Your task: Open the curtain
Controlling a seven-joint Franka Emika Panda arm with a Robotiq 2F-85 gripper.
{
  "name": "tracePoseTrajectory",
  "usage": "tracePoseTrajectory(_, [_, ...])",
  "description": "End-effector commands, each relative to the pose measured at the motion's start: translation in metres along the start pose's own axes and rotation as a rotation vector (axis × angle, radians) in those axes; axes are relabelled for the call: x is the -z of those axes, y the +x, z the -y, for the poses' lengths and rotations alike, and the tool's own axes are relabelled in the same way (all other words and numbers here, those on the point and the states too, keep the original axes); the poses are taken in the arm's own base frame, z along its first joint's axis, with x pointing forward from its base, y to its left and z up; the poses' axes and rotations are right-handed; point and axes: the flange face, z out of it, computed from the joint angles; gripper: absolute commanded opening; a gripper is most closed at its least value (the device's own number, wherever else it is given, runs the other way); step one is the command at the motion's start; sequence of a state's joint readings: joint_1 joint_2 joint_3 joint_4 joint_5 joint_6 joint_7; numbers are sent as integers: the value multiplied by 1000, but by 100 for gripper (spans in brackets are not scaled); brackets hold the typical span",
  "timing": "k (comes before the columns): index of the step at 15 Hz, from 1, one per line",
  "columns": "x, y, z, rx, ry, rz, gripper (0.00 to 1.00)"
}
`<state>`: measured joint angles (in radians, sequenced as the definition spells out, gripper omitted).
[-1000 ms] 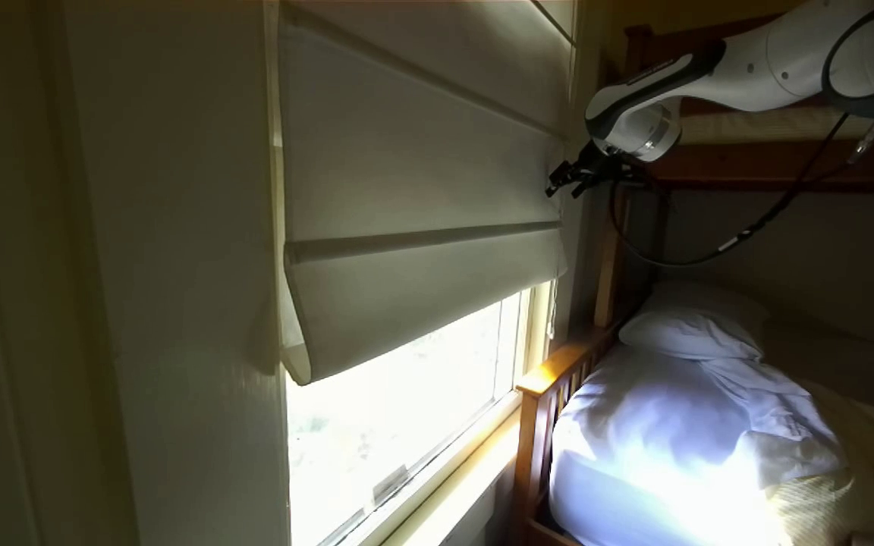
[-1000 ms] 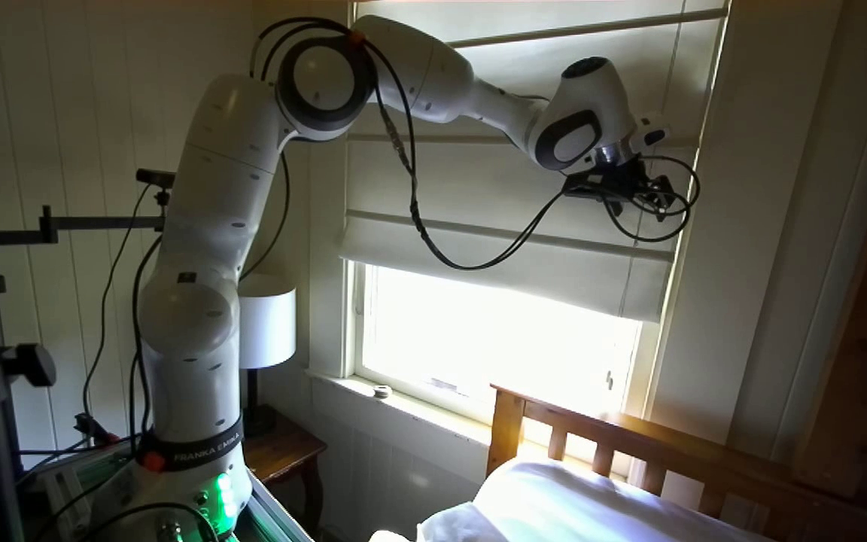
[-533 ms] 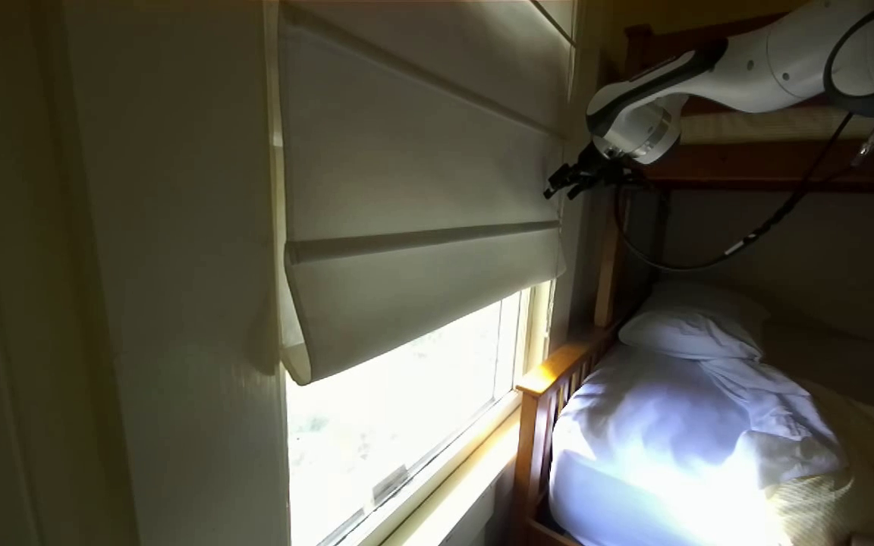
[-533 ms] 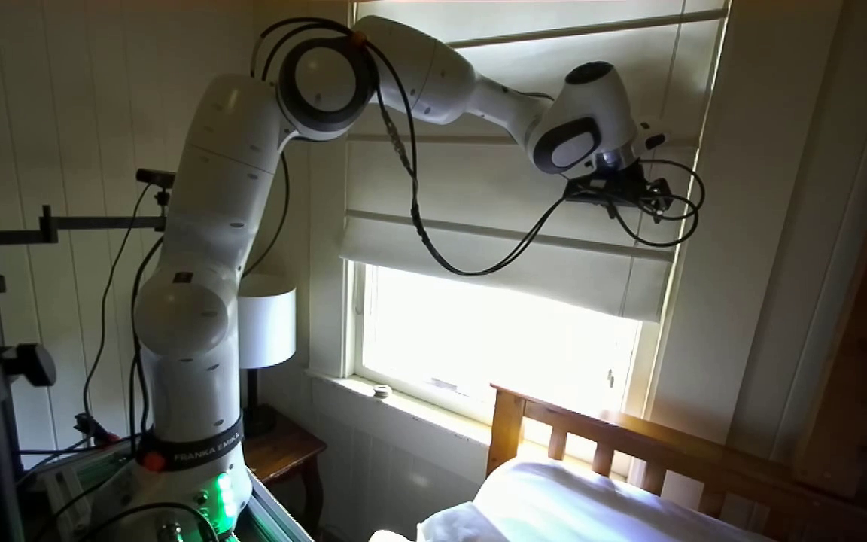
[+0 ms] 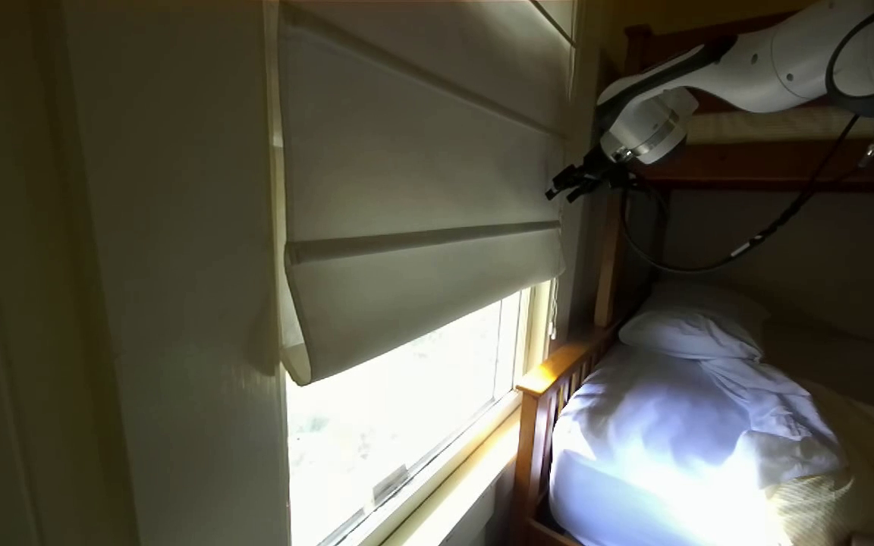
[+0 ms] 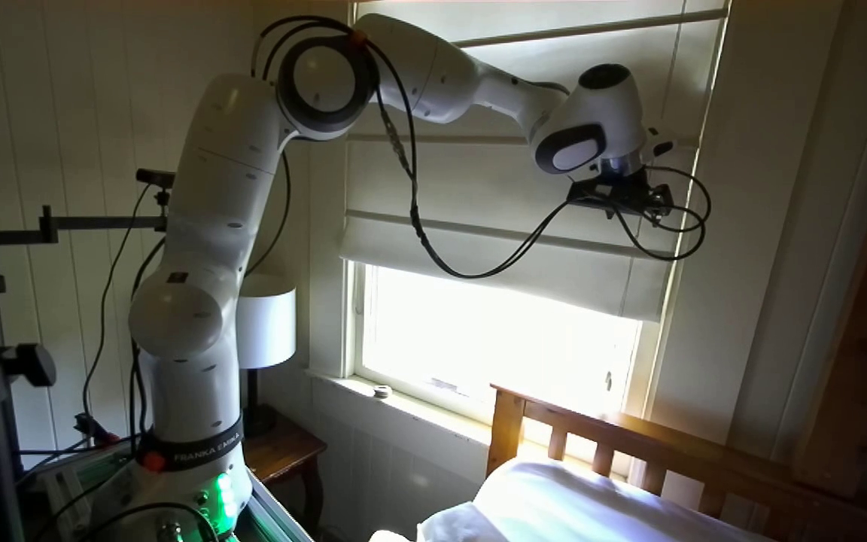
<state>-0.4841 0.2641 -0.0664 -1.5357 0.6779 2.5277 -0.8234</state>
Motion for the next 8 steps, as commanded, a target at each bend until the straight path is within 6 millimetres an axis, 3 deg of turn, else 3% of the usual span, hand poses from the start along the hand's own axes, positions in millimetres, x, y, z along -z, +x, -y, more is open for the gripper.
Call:
tracePoseTrajectory(1, [7, -3, -25, 3, 73, -35, 77])
tracePoseTrajectory(4, [11, -5, -38, -15, 97, -31, 51])
tracePoseTrajectory(8, [5, -6, -37, -26, 128, -11, 22])
